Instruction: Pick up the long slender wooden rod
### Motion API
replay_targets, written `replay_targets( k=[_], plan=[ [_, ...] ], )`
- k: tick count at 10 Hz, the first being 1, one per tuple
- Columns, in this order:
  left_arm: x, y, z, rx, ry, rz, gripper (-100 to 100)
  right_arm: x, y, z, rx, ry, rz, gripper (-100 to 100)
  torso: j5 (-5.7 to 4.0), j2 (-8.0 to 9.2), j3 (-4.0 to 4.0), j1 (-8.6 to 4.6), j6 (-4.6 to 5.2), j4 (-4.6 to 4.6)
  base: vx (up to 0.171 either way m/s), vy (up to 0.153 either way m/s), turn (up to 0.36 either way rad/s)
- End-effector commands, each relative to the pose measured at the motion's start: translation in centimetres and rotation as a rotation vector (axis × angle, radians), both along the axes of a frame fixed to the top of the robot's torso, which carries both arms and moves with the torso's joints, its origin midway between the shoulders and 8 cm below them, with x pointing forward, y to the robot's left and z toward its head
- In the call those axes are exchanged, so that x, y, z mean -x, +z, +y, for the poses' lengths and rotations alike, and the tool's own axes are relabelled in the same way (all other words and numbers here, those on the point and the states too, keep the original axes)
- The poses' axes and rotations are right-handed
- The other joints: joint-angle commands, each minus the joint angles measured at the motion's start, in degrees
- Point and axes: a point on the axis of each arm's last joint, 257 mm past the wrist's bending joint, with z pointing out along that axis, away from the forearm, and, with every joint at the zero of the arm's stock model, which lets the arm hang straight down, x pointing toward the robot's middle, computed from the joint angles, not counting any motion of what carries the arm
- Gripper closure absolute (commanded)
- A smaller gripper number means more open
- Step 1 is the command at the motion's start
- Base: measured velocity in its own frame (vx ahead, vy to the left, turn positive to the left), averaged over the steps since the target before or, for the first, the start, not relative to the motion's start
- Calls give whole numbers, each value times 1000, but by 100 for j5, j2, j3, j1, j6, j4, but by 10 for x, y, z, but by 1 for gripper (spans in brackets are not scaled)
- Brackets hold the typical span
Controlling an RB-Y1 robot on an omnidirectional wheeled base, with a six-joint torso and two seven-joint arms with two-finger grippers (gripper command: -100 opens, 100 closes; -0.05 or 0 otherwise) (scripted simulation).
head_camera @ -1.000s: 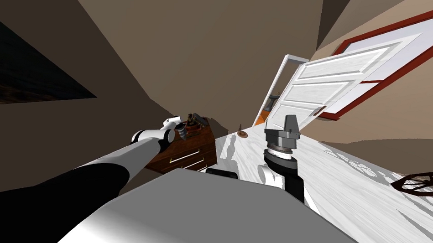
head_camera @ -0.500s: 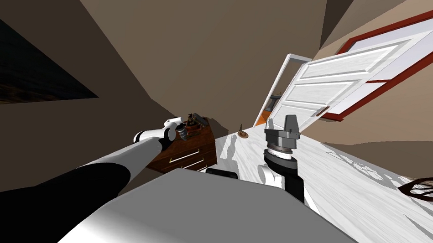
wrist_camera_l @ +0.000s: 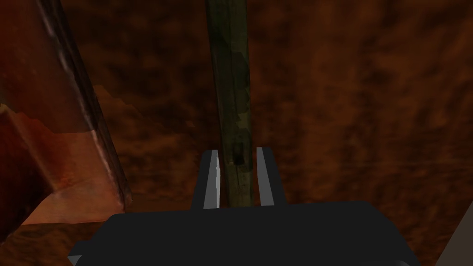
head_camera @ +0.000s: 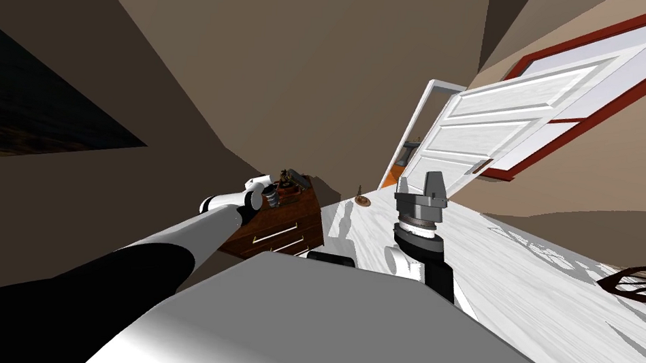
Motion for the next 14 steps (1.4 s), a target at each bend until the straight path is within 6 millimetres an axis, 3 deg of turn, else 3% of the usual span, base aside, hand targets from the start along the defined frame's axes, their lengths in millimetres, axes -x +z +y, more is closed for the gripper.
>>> replay_targets(
  k=[1, 2, 3, 4, 14],
  plan=[
    [0, 0, 0, 0, 0, 0, 100, 0, 0, 0, 0, 0, 0, 0, 0, 0, 0, 0, 0, 0, 0, 0, 0],
    [0, 0, 0, 0, 0, 0, 100, 0, 0, 0, 0, 0, 0, 0, 0, -1, 0, 1, 0, 0, 0, 0, 0],
    [0, 0, 0, 0, 0, 0, 0, 0, 0, 0, 0, 0, 0, 0, 0, -1, -1, 1, 0, 0, 0, 0, 0],
    [-1, 3, 2, -3, 6, -2, 100, 0, 0, 0, 0, 0, 0, 0, 0, -1, -1, 1, 0, 0, -6, 9, -35],
    [-1, 18, 6, -6, 43, -1, 100, 0, 0, 0, 0, 0, 0, 0, -2, 5, 4, 2, -3, 3, -10, 13, -27]
  ],
)
